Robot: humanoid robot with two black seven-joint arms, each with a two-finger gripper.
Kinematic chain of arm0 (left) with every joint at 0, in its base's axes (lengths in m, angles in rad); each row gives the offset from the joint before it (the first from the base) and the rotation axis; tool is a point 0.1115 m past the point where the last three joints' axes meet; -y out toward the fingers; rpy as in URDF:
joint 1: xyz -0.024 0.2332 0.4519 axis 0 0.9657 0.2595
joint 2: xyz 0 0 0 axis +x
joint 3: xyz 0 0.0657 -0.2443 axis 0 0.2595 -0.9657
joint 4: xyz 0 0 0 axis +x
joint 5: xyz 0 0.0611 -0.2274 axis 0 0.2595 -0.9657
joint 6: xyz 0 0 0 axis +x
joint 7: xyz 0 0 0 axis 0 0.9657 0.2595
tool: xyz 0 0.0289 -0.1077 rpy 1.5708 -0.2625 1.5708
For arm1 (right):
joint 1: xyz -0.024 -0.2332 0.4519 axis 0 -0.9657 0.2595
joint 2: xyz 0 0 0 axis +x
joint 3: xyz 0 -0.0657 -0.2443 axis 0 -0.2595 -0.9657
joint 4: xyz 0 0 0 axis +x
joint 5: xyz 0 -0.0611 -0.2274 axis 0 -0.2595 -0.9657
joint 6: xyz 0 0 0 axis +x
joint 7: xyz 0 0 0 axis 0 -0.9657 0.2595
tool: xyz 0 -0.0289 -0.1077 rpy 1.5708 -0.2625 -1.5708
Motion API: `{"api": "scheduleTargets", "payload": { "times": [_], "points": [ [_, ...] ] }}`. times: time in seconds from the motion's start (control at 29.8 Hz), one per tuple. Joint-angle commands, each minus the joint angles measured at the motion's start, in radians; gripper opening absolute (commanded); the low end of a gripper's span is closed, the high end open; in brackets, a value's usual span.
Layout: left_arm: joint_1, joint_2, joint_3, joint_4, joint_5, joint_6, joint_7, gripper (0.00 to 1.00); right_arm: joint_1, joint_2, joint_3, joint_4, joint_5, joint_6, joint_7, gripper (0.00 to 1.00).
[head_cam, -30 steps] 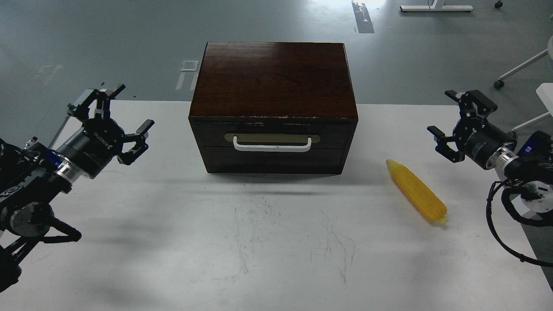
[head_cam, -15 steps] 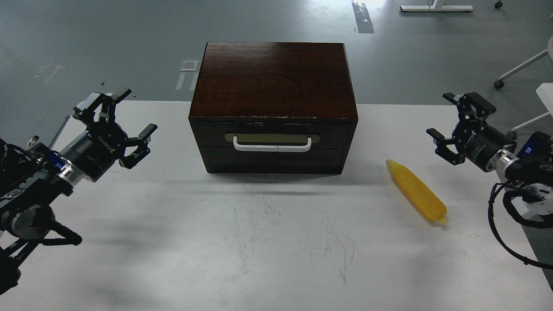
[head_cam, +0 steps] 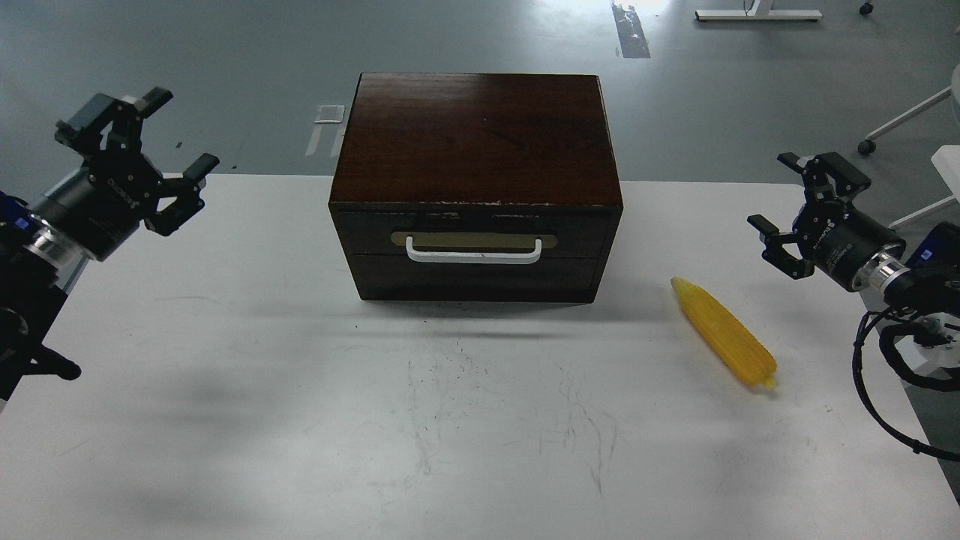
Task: Put corn in drawer with both arms
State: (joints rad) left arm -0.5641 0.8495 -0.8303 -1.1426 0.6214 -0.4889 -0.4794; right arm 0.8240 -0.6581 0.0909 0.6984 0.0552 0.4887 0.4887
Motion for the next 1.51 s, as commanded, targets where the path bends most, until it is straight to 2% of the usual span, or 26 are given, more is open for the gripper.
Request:
{"api": "scheduleTargets", "payload": {
  "times": [0.0, 0.2, 0.27, 0.34, 0.47, 0.67, 0.94, 1.47],
  "points": [
    [-0.129, 0.006, 0.002, -0.098, 0.295, 0.0, -0.009, 0.99, 0.001, 0.0, 0.003, -0.002, 0.0, 0.0, 0.0, 1.0],
    [-0.244, -0.024, 0.02, -0.278, 0.654, 0.0, -0.009, 0.99, 0.001, 0.0, 0.007, -0.003, 0.0, 0.0, 0.0, 1.0],
    [-0.317, -0.104, 0.081, -0.327, 0.837, 0.0, -0.009, 0.99, 0.003, 0.0, 0.007, -0.005, 0.0, 0.0, 0.0, 1.0],
    [-0.376, -0.142, 0.135, -0.333, 0.909, 0.0, -0.009, 0.99, 0.001, 0.0, 0.007, -0.007, 0.0, 0.0, 0.0, 1.0],
    [-0.577, -0.256, 0.38, -0.293, 1.082, 0.0, -0.009, 0.99, 0.003, -0.002, 0.007, -0.007, 0.0, 0.0, 0.0, 1.0],
    [-0.726, -0.366, 0.635, -0.211, 1.276, 0.0, -0.009, 0.99, -0.002, -0.023, 0.01, -0.005, 0.0, 0.0, 0.0, 1.0],
    [-0.766, -0.458, 0.717, -0.115, 1.416, 0.0, -0.009, 0.99, -0.003, -0.028, 0.01, -0.005, 0.0, 0.0, 0.0, 1.0],
    [-0.758, -0.484, 0.807, -0.06, 1.488, 0.0, -0.009, 0.99, -0.005, -0.048, 0.018, -0.002, 0.0, 0.0, 0.0, 1.0]
  ]
}}
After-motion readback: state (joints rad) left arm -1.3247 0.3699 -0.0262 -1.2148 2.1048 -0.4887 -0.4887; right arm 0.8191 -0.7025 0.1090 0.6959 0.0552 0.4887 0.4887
